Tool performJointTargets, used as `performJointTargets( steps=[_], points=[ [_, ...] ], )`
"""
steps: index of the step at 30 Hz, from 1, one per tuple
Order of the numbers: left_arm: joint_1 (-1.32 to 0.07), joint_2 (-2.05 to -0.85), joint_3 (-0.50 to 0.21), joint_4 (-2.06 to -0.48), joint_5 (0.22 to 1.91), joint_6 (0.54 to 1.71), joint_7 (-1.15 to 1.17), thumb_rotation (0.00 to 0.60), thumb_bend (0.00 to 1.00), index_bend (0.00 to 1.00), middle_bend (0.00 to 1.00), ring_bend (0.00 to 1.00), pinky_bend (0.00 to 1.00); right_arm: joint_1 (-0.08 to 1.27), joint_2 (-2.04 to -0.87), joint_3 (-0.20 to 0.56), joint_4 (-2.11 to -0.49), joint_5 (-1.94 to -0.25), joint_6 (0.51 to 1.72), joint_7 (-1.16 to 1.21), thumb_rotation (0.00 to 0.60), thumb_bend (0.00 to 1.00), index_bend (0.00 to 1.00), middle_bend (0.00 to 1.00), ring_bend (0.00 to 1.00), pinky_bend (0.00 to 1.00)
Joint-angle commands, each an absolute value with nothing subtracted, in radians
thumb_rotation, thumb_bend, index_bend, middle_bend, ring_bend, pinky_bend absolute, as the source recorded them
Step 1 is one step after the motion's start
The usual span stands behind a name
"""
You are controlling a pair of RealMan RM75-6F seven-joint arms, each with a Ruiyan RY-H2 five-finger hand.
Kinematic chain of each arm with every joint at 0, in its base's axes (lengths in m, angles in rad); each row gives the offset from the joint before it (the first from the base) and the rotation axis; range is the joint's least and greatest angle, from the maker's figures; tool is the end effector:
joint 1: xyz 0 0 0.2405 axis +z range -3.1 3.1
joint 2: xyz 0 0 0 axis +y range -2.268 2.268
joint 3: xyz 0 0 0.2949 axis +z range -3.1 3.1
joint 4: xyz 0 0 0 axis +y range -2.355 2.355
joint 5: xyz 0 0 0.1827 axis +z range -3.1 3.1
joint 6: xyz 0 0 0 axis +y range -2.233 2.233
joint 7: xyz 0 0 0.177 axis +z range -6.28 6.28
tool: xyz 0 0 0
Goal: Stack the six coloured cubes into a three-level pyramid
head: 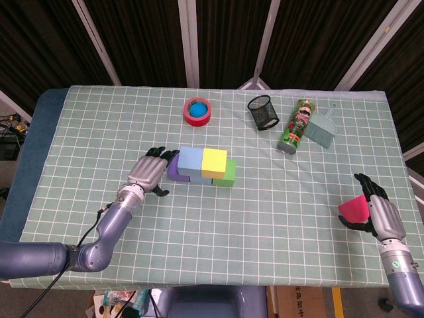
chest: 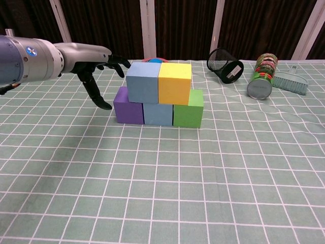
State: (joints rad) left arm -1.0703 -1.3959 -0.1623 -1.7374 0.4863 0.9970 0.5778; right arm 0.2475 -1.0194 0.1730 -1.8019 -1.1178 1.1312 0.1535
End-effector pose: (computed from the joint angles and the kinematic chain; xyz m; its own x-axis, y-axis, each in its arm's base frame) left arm -0.1000 0.4257 0.0290 0.4482 0.3852 0.8067 0.8903 -0.2739 -0.3639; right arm -0.3262 -0.2762 0.1967 0.0398 -0.1647 0.9855 -0.9786 0.1927 0.0717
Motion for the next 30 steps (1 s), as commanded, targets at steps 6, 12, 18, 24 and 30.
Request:
performJointTargets(
  steps=[6,12,18,24,30],
  points=[
    [-1.07,-1.397,-0.164,-1.738,0.487,0.998,0.579,0.6,0.24,0.0,0.12,0.01,0.0,0.248,-1.019,0.173,-1.802,-1.118,1.13,0.155,0.6,0.24,0.0,0.0,0.0,0.0],
    [-1.055,-1.38,-0.157,-1.749,0.497,1.013,0.576,0.6,0.24,0.0,0.12,0.01,0.0,0.248,-1.018,0.171,-1.801,-1.119,1.126,0.155,0.6,0.24,0.0,0.0,0.0,0.0],
    [-1.005,-1.329,-0.151,-1.804,0.556,1.074,0.543,0.6,0.24,0.0,0.12,0.01,0.0,0.249,-1.02,0.167,-1.799,-1.123,1.125,0.15,0.6,0.24,0.0,0.0,0.0,0.0],
    [-0.911,-1.287,-0.125,-1.864,0.657,1.174,0.476,0.6,0.23,0.0,0.09,0.01,0.0,0.251,-1.026,0.16,-1.794,-1.13,1.126,0.129,0.6,0.24,0.0,0.0,0.0,0.0],
    [-0.8,-1.271,-0.084,-1.897,0.785,1.3,0.412,0.6,0.13,0.0,0.02,0.0,0.0,0.256,-1.037,0.154,-1.789,-1.137,1.135,0.091,0.6,0.24,0.0,0.0,0.0,0.0]
  ],
)
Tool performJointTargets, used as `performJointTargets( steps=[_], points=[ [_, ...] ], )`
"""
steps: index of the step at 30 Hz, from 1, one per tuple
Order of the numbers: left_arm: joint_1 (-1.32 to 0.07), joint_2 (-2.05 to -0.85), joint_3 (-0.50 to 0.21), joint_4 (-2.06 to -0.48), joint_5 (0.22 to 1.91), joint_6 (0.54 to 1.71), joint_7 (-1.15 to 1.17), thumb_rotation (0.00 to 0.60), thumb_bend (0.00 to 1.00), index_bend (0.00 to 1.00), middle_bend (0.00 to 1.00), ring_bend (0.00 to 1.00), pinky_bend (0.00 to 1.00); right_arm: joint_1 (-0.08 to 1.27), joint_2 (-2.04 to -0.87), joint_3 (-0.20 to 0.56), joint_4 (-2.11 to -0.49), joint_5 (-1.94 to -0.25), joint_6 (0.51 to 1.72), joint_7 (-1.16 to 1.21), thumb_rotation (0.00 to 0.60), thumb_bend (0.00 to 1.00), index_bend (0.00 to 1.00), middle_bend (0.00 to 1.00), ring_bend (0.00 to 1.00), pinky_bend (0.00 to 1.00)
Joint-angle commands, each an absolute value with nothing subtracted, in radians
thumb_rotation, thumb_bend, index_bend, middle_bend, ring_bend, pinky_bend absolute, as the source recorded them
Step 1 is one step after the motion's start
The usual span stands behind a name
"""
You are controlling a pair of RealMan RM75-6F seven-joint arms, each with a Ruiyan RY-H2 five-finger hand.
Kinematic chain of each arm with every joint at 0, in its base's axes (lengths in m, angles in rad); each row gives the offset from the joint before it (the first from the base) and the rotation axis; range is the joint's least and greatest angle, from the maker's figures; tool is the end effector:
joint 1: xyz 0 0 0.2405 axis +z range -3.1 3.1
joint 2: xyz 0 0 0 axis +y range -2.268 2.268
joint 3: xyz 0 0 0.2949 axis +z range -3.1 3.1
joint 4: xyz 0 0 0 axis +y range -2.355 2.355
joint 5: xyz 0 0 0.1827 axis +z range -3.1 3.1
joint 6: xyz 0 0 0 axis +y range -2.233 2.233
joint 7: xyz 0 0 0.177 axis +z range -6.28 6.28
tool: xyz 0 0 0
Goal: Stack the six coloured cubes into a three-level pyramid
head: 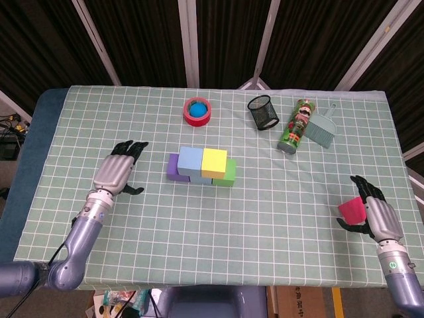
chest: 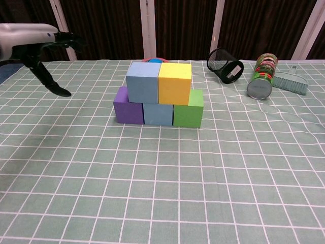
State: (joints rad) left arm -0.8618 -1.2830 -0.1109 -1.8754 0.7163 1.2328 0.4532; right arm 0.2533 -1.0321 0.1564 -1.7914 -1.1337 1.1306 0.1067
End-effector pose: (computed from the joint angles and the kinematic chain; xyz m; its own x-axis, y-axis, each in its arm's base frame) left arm -0.1557 0.3944 0.0939 0.3685 0.2325 0.9001 0.9273 -0.1601 -0.3383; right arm -0.3264 -0.2754 0.1900 0.0919 -0.1904 0.9774 -0.9770 0.1723 0.1255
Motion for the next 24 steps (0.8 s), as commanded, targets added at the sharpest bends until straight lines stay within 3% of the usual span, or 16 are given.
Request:
performJointTargets(
  steps=[1,10,24],
  points=[
    [-0.778,-1.272,-0.078,-1.898,0.808,1.323,0.397,0.6,0.12,0.0,0.01,0.0,0.0,0.257,-1.039,0.153,-1.788,-1.137,1.138,0.08,0.6,0.24,0.0,0.0,0.0,0.0],
    [-0.665,-1.25,-0.072,-1.906,0.937,1.436,0.314,0.6,0.12,0.0,0.0,0.0,0.0,0.274,-1.045,0.152,-1.775,-1.086,1.151,-0.049,0.6,0.24,0.0,0.0,0.0,0.0],
    [-0.607,-1.186,-0.127,-2.01,0.993,1.461,0.326,0.6,0.1,0.0,0.0,0.0,0.0,0.272,-1.029,0.108,-1.74,-0.978,1.146,-0.225,0.6,0.24,0.0,0.0,0.0,0.0]
  ],
)
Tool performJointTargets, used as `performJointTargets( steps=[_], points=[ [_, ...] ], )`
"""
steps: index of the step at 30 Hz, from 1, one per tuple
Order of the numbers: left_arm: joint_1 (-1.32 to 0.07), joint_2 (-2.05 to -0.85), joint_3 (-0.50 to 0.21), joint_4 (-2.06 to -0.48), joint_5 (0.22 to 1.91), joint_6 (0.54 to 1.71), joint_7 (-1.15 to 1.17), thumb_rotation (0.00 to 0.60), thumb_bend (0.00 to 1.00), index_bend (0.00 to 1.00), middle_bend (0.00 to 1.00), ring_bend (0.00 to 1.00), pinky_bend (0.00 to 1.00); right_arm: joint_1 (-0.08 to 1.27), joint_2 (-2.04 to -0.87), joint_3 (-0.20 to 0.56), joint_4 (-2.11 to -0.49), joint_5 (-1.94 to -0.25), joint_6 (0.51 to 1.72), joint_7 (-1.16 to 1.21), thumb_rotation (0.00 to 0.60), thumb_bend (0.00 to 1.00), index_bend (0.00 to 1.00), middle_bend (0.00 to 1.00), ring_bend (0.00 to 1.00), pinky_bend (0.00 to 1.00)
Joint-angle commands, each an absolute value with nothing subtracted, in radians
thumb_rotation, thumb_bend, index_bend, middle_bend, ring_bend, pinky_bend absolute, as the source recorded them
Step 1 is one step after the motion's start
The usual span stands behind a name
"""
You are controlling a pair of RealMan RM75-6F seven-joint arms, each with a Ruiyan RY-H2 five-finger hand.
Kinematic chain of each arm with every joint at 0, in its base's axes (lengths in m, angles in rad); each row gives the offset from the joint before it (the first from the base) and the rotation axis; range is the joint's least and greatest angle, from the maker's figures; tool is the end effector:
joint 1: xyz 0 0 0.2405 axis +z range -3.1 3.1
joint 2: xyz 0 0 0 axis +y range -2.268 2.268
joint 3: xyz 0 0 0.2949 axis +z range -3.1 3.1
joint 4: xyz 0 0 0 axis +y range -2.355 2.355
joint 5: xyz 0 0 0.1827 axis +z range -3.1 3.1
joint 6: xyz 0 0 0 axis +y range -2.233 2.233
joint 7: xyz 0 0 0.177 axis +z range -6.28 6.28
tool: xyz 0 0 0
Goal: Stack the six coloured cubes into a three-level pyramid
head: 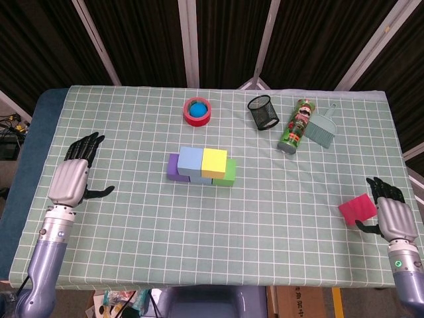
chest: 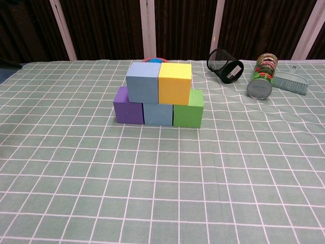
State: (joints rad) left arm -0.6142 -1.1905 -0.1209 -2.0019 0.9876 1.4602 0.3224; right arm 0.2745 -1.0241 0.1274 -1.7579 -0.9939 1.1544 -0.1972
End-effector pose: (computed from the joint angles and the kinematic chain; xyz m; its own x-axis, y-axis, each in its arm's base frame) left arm -0.1890 0.3447 0.1610 0.2215 0.0228 0.9749 0.9713 -0.0938 -0.2184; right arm -0.3528 -0.2743 0.2034 0.3693 -0.2337 0.8995 -0.8751 0.2383 0.4212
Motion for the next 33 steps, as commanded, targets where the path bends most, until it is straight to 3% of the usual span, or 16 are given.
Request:
performJointTargets(
  steps=[1,11,33],
  points=[
    [-0.605,-1.186,-0.129,-2.012,0.994,1.459,0.327,0.6,0.1,0.0,0.0,0.0,0.0,0.271,-1.03,0.105,-1.736,-0.973,1.143,-0.231,0.6,0.24,0.0,0.0,0.0,0.0],
    [-0.583,-1.183,-0.158,-2.032,0.992,1.443,0.334,0.6,0.1,0.0,0.0,0.0,0.0,0.283,-1.068,0.07,-1.663,-0.928,1.09,-0.295,0.6,0.24,0.0,0.0,0.0,0.0],
    [-0.55,-1.181,-0.203,-2.033,0.995,1.415,0.329,0.6,0.1,0.0,0.0,0.0,0.0,0.383,-1.27,0.114,-1.395,-0.909,1.017,-0.349,0.6,0.24,0.0,0.0,0.0,0.0]
  ],
)
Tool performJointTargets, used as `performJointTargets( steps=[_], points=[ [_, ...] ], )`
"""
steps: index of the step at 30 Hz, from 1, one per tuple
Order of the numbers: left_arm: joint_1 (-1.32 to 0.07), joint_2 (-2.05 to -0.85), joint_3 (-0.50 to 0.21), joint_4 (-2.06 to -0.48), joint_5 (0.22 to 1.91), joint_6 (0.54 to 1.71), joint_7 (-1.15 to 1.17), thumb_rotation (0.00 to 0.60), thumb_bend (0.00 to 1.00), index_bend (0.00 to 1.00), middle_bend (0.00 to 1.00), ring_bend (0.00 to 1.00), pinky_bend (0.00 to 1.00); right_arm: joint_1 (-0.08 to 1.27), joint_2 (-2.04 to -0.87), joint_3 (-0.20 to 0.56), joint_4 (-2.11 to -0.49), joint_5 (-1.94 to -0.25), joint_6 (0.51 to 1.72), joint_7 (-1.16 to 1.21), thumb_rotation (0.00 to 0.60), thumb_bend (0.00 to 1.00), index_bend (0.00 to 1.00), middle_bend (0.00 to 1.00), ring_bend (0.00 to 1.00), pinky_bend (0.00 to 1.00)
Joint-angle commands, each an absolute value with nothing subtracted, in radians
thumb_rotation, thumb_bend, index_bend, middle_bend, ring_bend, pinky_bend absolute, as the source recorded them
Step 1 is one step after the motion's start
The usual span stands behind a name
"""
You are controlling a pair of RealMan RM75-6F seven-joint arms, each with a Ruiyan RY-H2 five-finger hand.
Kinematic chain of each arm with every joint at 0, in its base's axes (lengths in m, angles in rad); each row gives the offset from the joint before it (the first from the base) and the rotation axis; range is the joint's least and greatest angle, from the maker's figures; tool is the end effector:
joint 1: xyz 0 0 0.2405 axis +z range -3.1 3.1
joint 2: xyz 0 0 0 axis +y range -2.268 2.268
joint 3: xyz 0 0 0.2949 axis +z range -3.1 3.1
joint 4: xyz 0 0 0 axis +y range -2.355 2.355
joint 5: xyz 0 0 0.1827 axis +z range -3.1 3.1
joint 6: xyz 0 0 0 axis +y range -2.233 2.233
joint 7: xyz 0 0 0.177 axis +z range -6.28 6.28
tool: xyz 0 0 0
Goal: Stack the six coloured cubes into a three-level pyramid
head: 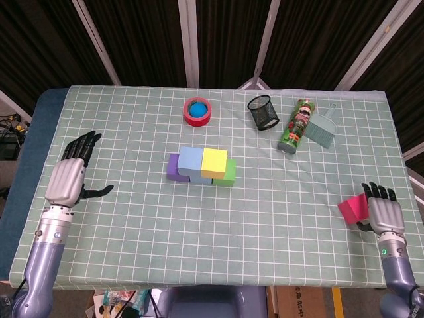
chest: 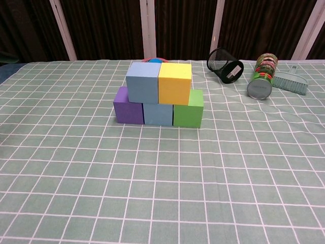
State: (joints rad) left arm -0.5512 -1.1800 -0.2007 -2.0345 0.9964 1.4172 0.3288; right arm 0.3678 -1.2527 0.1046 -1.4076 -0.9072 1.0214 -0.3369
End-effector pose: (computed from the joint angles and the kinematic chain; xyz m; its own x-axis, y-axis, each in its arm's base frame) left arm -0.1896 0.3393 0.1680 0.1747 0.0183 0.9844 0.9818 -0.0789 -0.1728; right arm -0.4009 -0.3099 0.1450 0.5103 -0.3445 0.7880 -0.7702 0.2244 0.5970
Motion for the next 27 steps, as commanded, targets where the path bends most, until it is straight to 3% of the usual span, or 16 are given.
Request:
performJointTargets(
  steps=[1,10,19,27],
  points=[
    [-0.549,-1.182,-0.204,-2.033,0.994,1.414,0.33,0.6,0.1,0.0,0.0,0.0,0.0,0.388,-1.276,0.118,-1.393,-0.911,1.017,-0.351,0.6,0.24,0.0,0.0,0.0,0.0],
    [-0.542,-1.188,-0.215,-2.031,0.985,1.402,0.34,0.6,0.1,0.0,0.0,0.0,0.0,0.428,-1.3,0.147,-1.436,-0.931,1.028,-0.376,0.6,0.24,0.0,0.0,0.0,0.0],
    [-0.537,-1.189,-0.223,-2.03,0.977,1.385,0.339,0.6,0.1,0.0,0.0,0.0,0.0,0.41,-1.268,0.169,-1.52,-0.832,1.026,-0.356,0.6,0.24,0.0,0.0,0.0,0.0],
    [-0.532,-1.191,-0.228,-2.033,0.978,1.379,0.338,0.6,0.1,0.0,0.0,0.0,0.0,0.399,-1.243,0.188,-1.559,-0.783,1.05,-0.338,0.6,0.24,0.0,0.13,0.05,0.0]
  ],
)
